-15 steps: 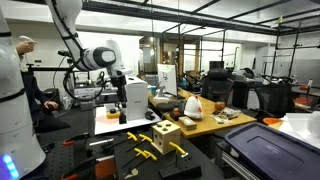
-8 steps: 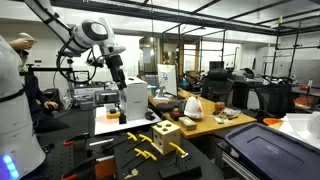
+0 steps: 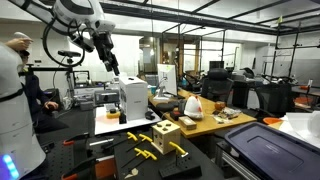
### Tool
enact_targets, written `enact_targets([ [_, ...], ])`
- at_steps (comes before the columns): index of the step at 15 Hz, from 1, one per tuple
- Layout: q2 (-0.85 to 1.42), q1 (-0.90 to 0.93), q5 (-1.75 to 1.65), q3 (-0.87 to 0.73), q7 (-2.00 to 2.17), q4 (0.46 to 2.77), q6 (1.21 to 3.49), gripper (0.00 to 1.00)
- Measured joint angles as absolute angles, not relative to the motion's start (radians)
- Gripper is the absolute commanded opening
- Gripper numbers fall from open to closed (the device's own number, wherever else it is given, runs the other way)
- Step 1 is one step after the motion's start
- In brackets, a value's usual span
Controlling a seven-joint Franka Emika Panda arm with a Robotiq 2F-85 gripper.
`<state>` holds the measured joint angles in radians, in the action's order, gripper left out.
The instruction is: Put one yellow handle in the wooden box and then on the black stand
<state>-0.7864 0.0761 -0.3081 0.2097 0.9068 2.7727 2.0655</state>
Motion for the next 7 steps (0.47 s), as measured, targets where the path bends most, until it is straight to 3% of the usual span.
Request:
enact_targets([
  [7,-0.865,0.036,-0.294,0.198,0.868,2.773,2.050,1.00],
])
